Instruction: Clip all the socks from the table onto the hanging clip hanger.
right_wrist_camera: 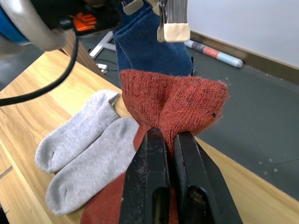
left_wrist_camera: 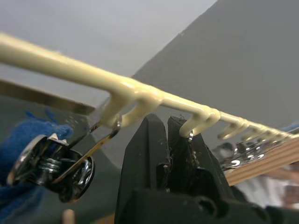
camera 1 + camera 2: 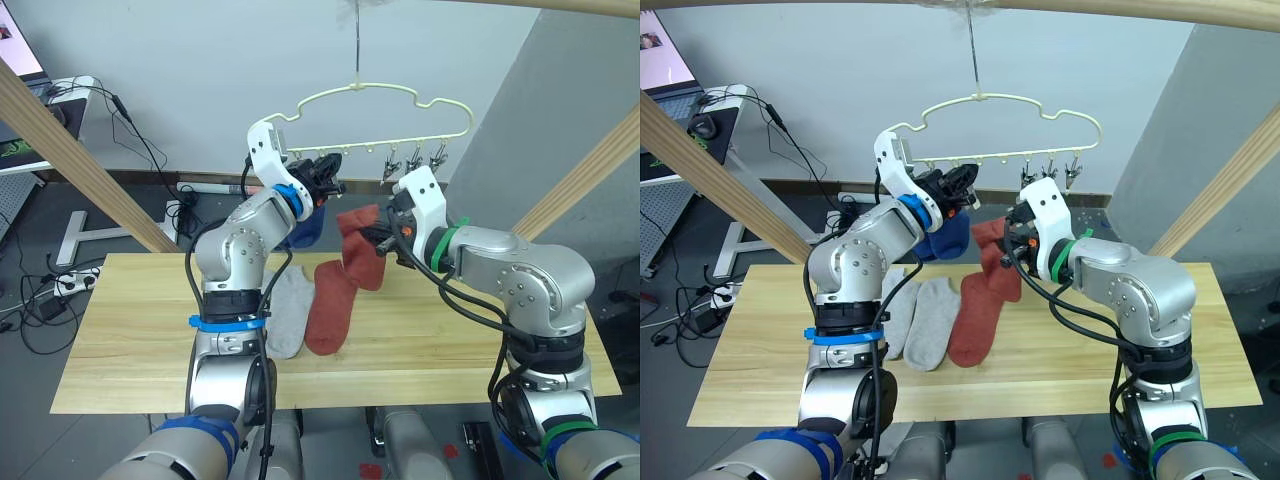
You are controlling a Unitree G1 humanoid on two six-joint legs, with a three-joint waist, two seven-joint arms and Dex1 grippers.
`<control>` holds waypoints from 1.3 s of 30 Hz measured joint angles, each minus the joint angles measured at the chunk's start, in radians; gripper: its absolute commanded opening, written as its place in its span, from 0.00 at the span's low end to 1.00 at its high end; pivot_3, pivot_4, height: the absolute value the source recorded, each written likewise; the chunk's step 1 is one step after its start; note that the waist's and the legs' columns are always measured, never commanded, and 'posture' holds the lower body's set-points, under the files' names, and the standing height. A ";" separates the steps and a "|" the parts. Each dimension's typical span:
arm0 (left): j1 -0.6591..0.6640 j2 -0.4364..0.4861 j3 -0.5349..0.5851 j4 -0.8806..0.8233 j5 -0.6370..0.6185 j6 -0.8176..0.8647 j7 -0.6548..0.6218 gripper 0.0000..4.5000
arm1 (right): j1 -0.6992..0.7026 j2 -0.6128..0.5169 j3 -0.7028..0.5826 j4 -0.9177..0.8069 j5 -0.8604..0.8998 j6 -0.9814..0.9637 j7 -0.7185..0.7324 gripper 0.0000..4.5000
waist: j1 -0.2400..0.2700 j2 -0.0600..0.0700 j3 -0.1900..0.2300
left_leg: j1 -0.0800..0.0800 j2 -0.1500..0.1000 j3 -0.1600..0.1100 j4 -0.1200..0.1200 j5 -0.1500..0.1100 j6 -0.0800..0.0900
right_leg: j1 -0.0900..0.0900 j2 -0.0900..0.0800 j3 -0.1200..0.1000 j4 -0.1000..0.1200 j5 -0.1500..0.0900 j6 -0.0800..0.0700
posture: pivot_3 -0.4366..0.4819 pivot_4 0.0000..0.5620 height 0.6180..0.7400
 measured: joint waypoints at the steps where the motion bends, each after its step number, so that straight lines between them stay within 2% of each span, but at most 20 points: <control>1: -0.002 -0.002 0.015 0.000 -0.019 0.015 0.011 0.01 | 0.000 0.002 0.001 0.008 -0.001 -0.007 0.000 0.00 | 0.000 0.000 0.000 | 0.000 0.000 0.000 0.000 0.000 0.000 | 0.000 0.000 0.000 0.000 0.000 0.000 | 0.41 0.50 1.00; 11: -0.030 -0.010 0.107 0.003 -0.151 0.116 0.097 0.01 | -0.034 0.058 -0.007 0.148 -0.039 -0.093 -0.022 0.00 | 0.000 0.000 0.000 | 0.000 0.000 0.000 0.000 0.000 0.000 | 0.000 0.000 0.000 0.000 0.000 0.000 | 0.41 0.50 1.00; 25: -0.023 -0.004 0.080 -0.004 -0.160 0.111 0.111 0.01 | -0.093 0.097 -0.046 0.231 -0.039 -0.121 -0.048 0.00 | 0.001 0.000 0.000 | 0.000 0.000 0.000 0.000 0.000 0.000 | 0.000 0.000 0.000 0.000 0.000 0.000 | 0.42 0.49 1.00; 38: -0.016 0.001 0.064 -0.006 -0.159 0.090 0.113 0.01 | -0.123 0.123 -0.070 0.232 -0.029 -0.104 -0.058 0.00 | 0.001 0.000 0.000 | 0.000 0.000 0.000 0.000 0.000 0.000 | 0.000 0.000 0.000 0.000 0.000 0.000 | 0.43 0.50 1.00; 39: -0.016 0.001 0.064 -0.006 -0.159 0.090 0.114 0.08 | -0.123 0.123 -0.070 0.232 -0.029 -0.103 -0.059 0.00 | 0.001 0.000 0.000 | 0.000 0.000 0.000 0.000 0.000 0.000 | 0.000 0.000 0.000 0.000 0.000 0.000 | 0.43 0.50 1.00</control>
